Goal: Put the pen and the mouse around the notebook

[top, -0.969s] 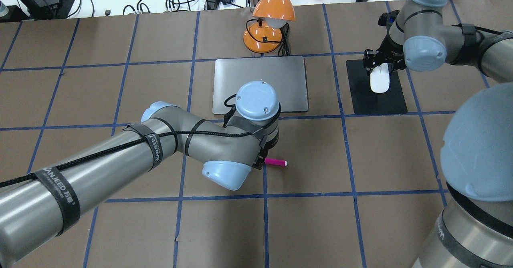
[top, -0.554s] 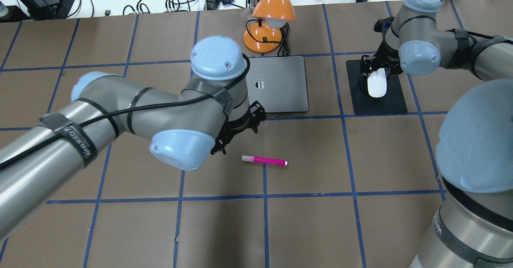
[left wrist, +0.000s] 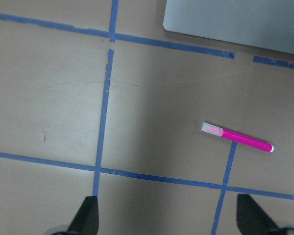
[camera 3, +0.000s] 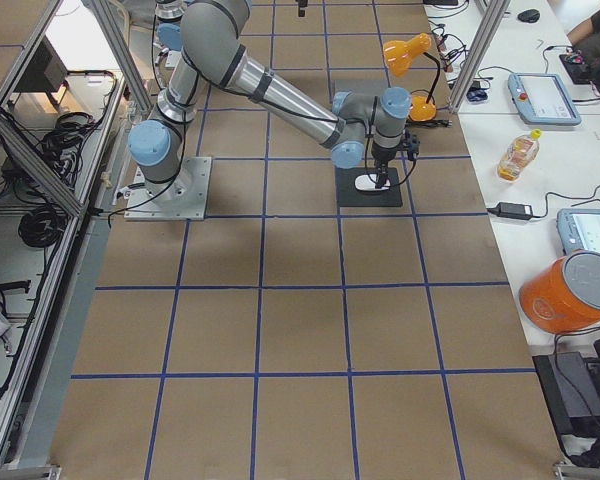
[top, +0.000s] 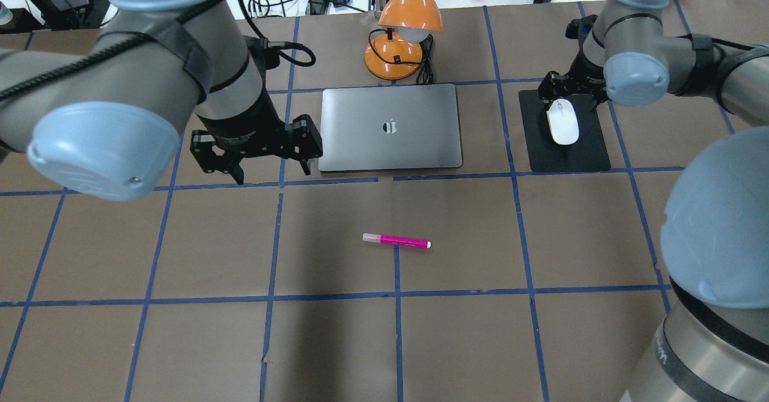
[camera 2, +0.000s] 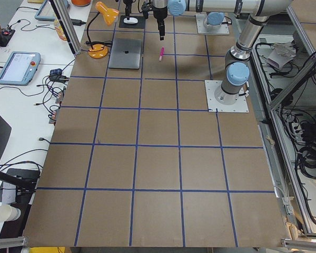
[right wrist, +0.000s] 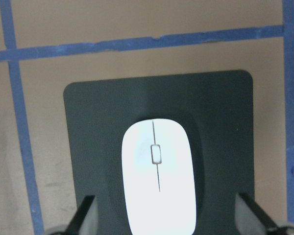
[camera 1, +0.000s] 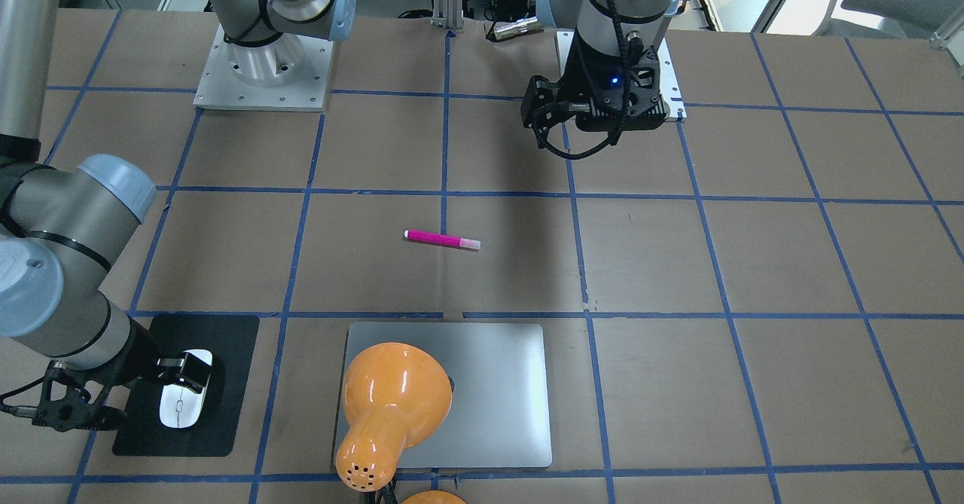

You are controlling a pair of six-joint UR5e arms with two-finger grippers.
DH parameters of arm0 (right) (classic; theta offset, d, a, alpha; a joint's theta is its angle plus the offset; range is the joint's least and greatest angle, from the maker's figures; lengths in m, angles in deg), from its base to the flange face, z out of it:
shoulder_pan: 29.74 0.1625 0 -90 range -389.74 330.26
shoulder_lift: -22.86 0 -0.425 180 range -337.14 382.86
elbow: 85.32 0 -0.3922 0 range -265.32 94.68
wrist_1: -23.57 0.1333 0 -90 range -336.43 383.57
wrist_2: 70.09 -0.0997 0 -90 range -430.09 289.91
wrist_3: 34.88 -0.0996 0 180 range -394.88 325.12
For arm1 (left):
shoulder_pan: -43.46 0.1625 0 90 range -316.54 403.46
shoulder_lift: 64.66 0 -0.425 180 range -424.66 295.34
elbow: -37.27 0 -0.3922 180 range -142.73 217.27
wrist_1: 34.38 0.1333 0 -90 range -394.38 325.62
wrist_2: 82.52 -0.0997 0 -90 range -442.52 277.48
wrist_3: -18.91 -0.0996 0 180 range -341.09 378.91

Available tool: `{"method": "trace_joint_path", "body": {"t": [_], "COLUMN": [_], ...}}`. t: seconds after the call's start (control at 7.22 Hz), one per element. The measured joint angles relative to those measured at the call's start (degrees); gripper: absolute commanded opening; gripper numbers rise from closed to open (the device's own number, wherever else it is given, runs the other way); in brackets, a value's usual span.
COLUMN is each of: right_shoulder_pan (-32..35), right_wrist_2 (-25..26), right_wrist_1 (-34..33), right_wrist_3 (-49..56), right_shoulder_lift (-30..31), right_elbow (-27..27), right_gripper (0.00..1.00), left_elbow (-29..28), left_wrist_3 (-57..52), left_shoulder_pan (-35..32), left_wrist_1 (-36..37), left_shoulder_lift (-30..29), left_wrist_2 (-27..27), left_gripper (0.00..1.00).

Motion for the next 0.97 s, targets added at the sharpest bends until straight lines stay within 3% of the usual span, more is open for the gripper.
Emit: {"method": "trace_joint_path", "body": {"t": [0.55, 0.97], "right_shoulder_pan": [0.4, 3.4], "right_wrist_2": [0.9, 1.3], "right_wrist_1": [20.8, 33.3], "right_wrist_3": [-1.7, -7.3], "right_shoulder_lift": [17.7, 27.4], "right_elbow": [0.8, 1.1], "right_gripper": [1.0, 1.0], "left_elbow": [-2.3, -6.0], "left_wrist_3": [-4.0, -3.4], "left_shoulder_pan": [3.8, 4.5], "left_wrist_1": [6.0, 3.0], "left_shoulder_lift": [0.3, -2.0], "left_wrist_2": [-0.2, -0.4], "left_gripper": [1.0, 1.0]}}
